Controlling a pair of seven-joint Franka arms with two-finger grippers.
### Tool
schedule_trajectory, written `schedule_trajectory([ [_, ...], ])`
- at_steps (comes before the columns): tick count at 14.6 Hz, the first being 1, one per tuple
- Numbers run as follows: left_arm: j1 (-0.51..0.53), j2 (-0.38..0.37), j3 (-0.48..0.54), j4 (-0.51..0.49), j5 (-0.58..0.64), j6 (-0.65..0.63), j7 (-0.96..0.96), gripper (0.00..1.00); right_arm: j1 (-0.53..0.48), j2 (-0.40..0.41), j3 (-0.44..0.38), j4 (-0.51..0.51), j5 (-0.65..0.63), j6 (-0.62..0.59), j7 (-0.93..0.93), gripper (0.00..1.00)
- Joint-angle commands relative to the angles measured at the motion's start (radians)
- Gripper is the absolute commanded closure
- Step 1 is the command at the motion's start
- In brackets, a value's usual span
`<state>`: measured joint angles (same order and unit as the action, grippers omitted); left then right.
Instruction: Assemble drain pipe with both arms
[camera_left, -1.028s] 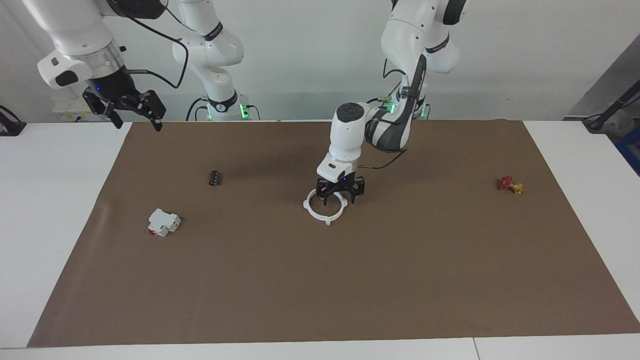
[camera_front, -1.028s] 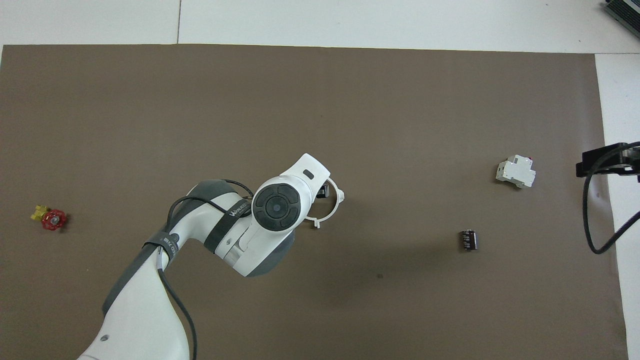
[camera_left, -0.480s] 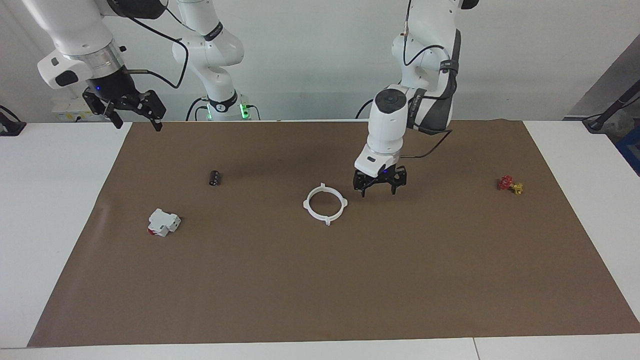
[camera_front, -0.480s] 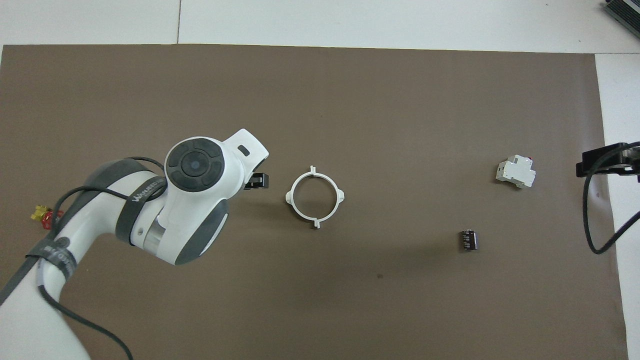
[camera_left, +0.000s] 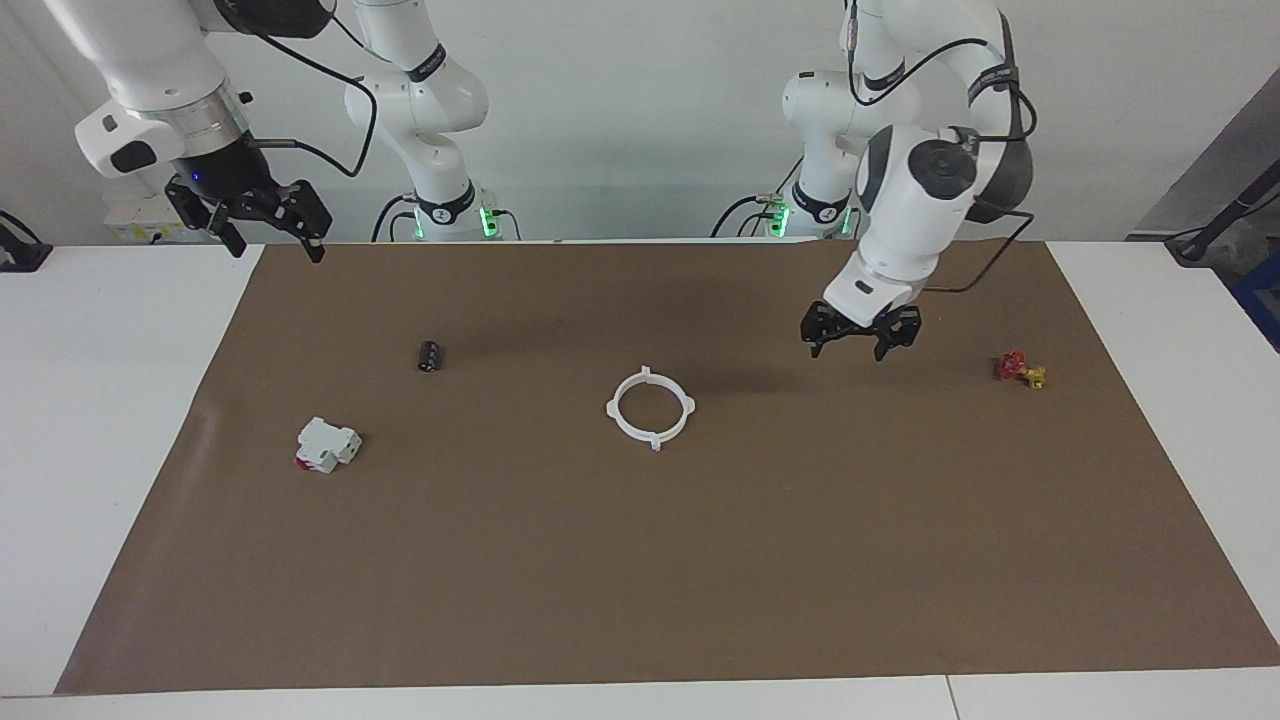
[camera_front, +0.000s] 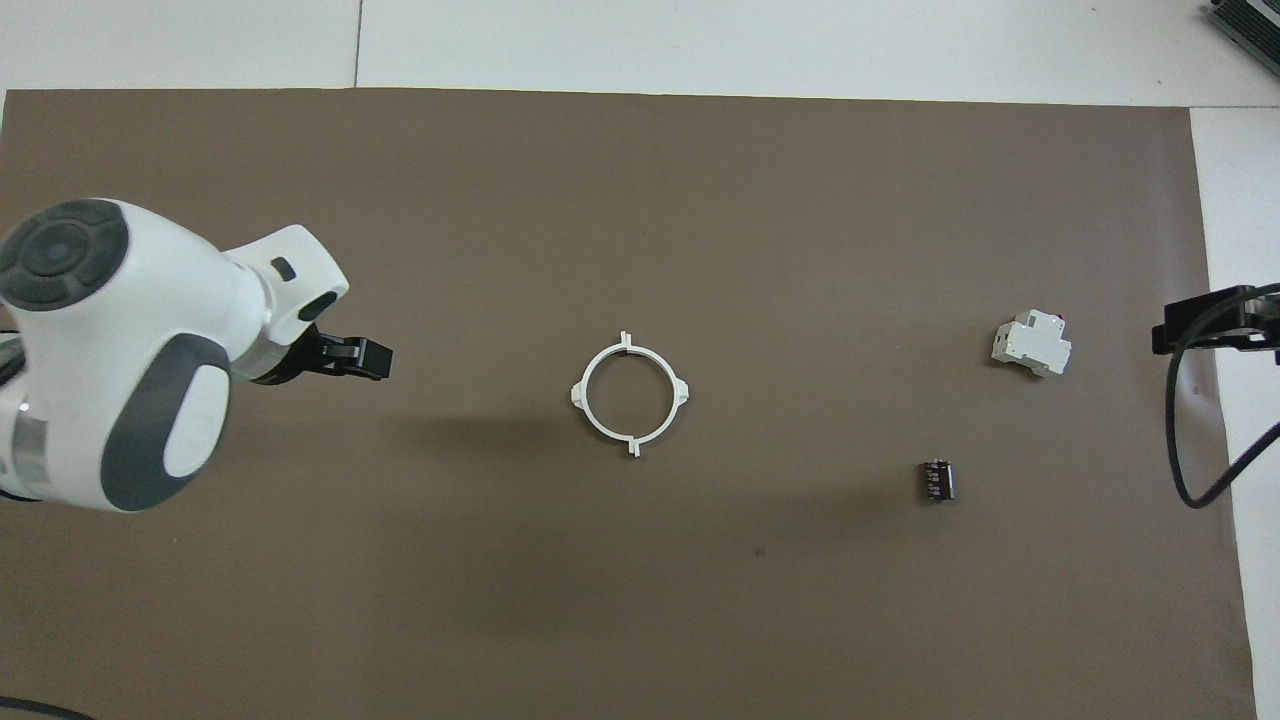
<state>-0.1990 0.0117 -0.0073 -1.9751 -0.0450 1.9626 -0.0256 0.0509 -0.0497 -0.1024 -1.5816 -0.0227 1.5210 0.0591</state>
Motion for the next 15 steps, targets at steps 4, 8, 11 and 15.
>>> schedule_trajectory([
  [4, 0.177, -0.019, -0.003, 0.226, -0.027, -0.203, 0.254, 0.00, 0.000, -0.015, 0.001, -0.008, 0.010, -0.008, 0.005, 0.00],
  [8, 0.194, -0.001, -0.006, 0.373, 0.026, -0.292, 0.266, 0.00, 0.000, -0.015, 0.001, -0.008, 0.010, -0.008, 0.005, 0.00],
  [11, 0.196, 0.024, -0.006, 0.473, 0.030, -0.379, 0.265, 0.00, 0.000, -0.015, 0.001, -0.008, 0.010, -0.008, 0.007, 0.00],
  [15, 0.197, 0.040, -0.006, 0.550, 0.017, -0.479, 0.262, 0.00, 0.000, -0.015, 0.001, -0.008, 0.010, -0.008, 0.005, 0.00],
])
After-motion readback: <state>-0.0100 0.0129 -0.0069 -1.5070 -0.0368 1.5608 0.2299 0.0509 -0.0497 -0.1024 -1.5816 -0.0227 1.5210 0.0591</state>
